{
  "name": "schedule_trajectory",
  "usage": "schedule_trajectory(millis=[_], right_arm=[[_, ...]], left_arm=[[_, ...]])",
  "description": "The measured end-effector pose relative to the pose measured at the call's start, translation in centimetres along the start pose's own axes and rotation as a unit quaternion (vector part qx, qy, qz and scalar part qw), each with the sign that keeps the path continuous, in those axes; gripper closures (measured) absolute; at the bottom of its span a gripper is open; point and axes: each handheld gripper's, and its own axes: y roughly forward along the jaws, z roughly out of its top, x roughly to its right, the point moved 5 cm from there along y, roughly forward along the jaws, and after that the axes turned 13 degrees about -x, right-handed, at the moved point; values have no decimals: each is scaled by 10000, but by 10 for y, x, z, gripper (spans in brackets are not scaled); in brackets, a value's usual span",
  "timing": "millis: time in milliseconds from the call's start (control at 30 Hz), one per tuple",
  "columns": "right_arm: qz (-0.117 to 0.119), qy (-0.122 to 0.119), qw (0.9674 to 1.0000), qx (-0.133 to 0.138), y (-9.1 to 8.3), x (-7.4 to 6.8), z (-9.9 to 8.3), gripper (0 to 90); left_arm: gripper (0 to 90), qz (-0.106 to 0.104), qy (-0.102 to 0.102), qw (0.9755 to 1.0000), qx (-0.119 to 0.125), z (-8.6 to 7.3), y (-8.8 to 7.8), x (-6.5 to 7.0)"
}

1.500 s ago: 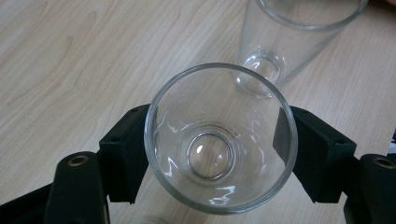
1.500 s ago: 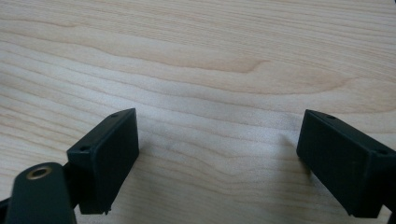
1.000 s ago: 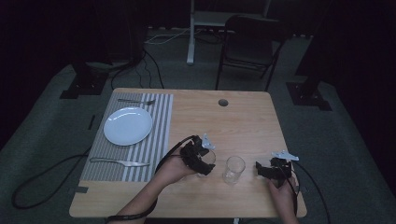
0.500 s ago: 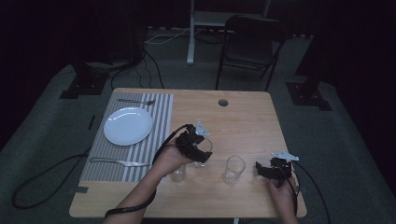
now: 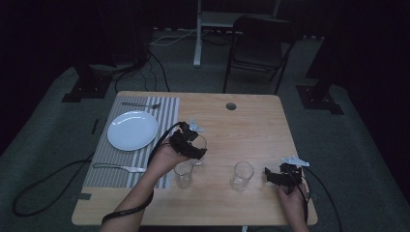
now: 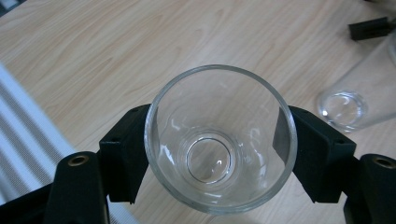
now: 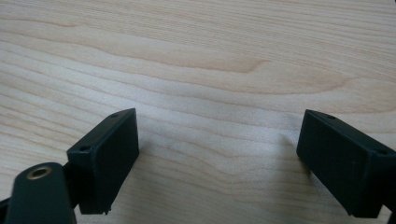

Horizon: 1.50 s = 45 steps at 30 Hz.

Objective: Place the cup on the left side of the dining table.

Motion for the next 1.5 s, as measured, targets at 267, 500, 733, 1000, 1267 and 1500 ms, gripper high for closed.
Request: schedule_trajectory(millis=[267, 500, 733, 1000, 1267, 1500], right_arm=[[2, 1, 10000, -2, 0, 0, 0, 125], [3, -1, 10000, -5, 0, 0, 0, 125], [2, 1, 10000, -6, 0, 0, 0, 125], [-2, -10, 10000, -4, 0, 0, 0, 125], [-2, -7, 10000, -5, 0, 0, 0, 125], [2, -4, 10000, -6, 0, 0, 0, 125]], left_arm=[[291, 85, -269, 9996, -27, -16, -7, -19], [290, 240, -482, 9985, -64, -31, -15, -36], [291, 354, -697, 9969, -95, -47, -20, -52], [291, 409, -1055, 9934, -197, -69, -18, -76], [291, 585, -1319, 9893, -202, -87, -22, -93], [291, 582, -1585, 9855, -193, -100, -19, -106]])
